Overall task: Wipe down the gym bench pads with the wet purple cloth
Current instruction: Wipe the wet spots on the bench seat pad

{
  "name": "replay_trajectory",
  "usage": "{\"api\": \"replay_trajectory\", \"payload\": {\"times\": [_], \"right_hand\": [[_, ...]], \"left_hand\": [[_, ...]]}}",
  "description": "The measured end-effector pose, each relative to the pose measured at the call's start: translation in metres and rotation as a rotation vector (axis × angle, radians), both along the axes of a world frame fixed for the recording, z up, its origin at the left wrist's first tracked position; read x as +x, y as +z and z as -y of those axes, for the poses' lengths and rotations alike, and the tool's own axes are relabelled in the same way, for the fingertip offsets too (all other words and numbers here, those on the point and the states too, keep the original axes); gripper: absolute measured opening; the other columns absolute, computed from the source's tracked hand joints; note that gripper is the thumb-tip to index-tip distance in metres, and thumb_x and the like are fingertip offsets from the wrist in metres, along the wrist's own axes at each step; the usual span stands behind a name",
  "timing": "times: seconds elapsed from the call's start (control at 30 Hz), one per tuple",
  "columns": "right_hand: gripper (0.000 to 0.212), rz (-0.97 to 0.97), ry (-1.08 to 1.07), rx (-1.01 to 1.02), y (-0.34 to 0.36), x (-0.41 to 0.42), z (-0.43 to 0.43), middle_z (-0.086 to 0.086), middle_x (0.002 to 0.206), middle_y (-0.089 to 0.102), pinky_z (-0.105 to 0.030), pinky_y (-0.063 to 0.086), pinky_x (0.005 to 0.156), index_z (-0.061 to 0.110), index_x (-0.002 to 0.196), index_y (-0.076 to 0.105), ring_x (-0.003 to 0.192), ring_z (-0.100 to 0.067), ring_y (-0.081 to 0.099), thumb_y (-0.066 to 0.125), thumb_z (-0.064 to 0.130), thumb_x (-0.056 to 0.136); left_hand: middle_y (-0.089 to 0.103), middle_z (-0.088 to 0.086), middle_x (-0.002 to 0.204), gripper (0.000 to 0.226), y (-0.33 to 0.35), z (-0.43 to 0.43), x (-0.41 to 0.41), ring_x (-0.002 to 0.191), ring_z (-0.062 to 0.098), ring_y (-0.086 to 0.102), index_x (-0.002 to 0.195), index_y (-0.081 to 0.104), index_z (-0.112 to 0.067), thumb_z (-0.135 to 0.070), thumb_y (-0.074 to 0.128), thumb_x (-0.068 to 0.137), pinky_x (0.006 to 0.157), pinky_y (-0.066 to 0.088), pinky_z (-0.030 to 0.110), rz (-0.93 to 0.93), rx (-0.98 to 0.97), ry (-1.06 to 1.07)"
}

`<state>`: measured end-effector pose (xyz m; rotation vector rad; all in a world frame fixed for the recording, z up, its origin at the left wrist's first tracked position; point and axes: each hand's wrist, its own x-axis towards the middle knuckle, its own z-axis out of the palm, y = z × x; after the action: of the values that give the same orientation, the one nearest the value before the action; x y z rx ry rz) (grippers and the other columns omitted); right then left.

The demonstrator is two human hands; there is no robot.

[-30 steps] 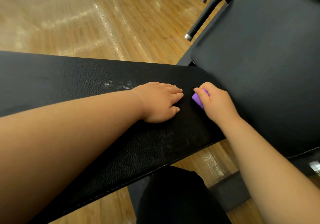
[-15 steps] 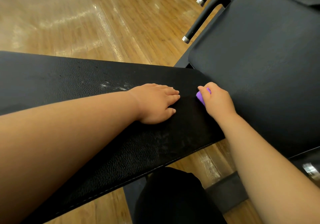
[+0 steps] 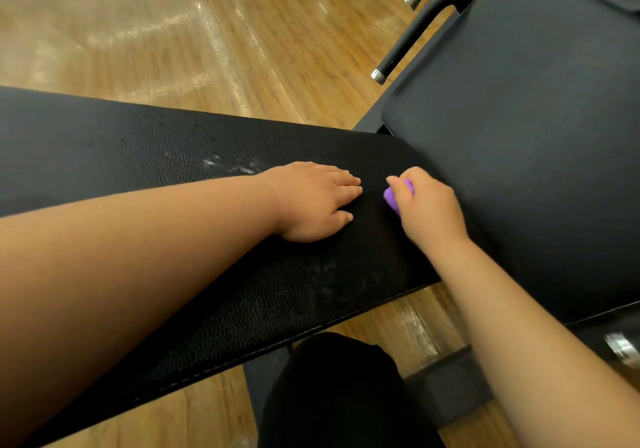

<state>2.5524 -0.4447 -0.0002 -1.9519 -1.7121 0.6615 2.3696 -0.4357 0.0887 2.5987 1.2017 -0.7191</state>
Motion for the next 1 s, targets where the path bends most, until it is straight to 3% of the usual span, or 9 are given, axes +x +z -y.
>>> {"api": "replay_trajectory", "payload": {"times": [0.07,0.13,0.3,0.47,0.57,0.67,0.77,0.9,1.0], "right_hand": [[0.022,-0.029,0.130,0.065,0.005,-0.006,0.014,0.008,0.076,0.053,-0.029,0.037,0.058,0.023,0.089,0.053,0.070,-0.009,0.050,0.045,0.040,0.099],[0.023,-0.043,0.153,0.052,0.001,0.004,0.009,0.004,0.081,0.056,-0.032,0.040,0.065,0.023,0.092,0.056,0.075,-0.016,0.052,0.045,0.041,0.099],[0.033,-0.065,-0.106,-0.098,-0.010,0.028,-0.017,-0.009,0.092,0.059,-0.033,0.039,0.072,0.011,0.099,0.056,0.089,-0.031,0.055,0.042,0.040,0.101],[0.022,-0.050,0.163,0.048,0.000,0.006,0.008,0.008,0.076,0.053,-0.030,0.035,0.060,0.022,0.091,0.054,0.071,-0.011,0.050,0.046,0.040,0.099],[0.027,-0.009,0.078,-0.008,-0.007,0.025,-0.006,0.001,0.079,0.055,-0.032,0.034,0.066,0.017,0.093,0.054,0.078,-0.021,0.051,0.042,0.040,0.101],[0.031,-0.052,-0.112,-0.097,-0.013,0.034,-0.017,-0.010,0.093,0.059,-0.033,0.036,0.070,0.012,0.096,0.053,0.082,-0.026,0.050,0.039,0.040,0.102],[0.027,-0.012,-0.068,-0.058,-0.013,0.024,-0.008,-0.001,0.083,0.053,-0.032,0.034,0.068,0.017,0.092,0.051,0.075,-0.020,0.047,0.040,0.040,0.101],[0.024,-0.029,0.091,0.055,-0.014,0.023,0.009,0.002,0.082,0.054,-0.033,0.035,0.067,0.020,0.089,0.054,0.077,-0.018,0.048,0.044,0.039,0.100],[0.029,-0.025,-0.035,-0.054,-0.023,0.043,-0.015,-0.004,0.090,0.056,-0.034,0.036,0.071,0.015,0.093,0.054,0.083,-0.023,0.048,0.041,0.039,0.101]], "left_hand": [[0.007,-0.005,0.163,0.057,0.000,0.000,0.000,0.149,0.013,0.003,0.155,0.010,-0.021,-0.042,0.024,0.104,0.119,0.004,0.029,-0.006,0.002,0.006],[0.006,-0.005,0.163,0.057,0.000,0.001,0.000,0.149,0.013,0.003,0.155,0.010,-0.021,-0.042,0.024,0.104,0.119,0.005,0.029,-0.011,0.002,0.006],[-0.002,-0.007,0.163,0.056,0.003,0.003,0.002,0.149,0.012,0.000,0.156,0.006,-0.025,-0.042,0.021,0.104,0.119,0.003,0.030,-0.033,0.006,-0.002],[0.005,-0.007,0.163,0.056,0.005,0.000,0.010,0.149,0.014,0.003,0.156,0.009,-0.024,-0.043,0.022,0.104,0.118,0.007,0.033,-0.112,-0.016,0.006],[0.012,-0.002,0.162,0.055,0.007,-0.004,0.028,0.148,0.021,0.008,0.155,0.017,-0.022,-0.043,0.025,0.104,0.118,0.016,0.040,-0.102,-0.030,0.066],[0.014,0.000,0.162,0.056,-0.004,-0.003,0.038,0.149,0.020,0.008,0.154,0.018,-0.018,-0.043,0.026,0.104,0.120,0.014,0.039,-0.046,-0.022,0.073],[0.008,-0.002,0.163,0.059,-0.017,-0.003,0.036,0.150,0.017,0.003,0.155,0.010,-0.019,-0.044,0.024,0.104,0.121,0.005,0.034,-0.022,0.003,0.047],[0.006,-0.002,0.163,0.059,-0.021,-0.006,0.036,0.150,0.016,0.003,0.155,0.010,-0.019,-0.044,0.023,0.104,0.121,0.004,0.032,-0.019,0.034,0.019],[0.007,-0.002,0.163,0.059,-0.021,-0.006,0.036,0.149,0.016,0.004,0.155,0.011,-0.018,-0.044,0.023,0.104,0.120,0.005,0.032,-0.018,0.036,0.010]]}}
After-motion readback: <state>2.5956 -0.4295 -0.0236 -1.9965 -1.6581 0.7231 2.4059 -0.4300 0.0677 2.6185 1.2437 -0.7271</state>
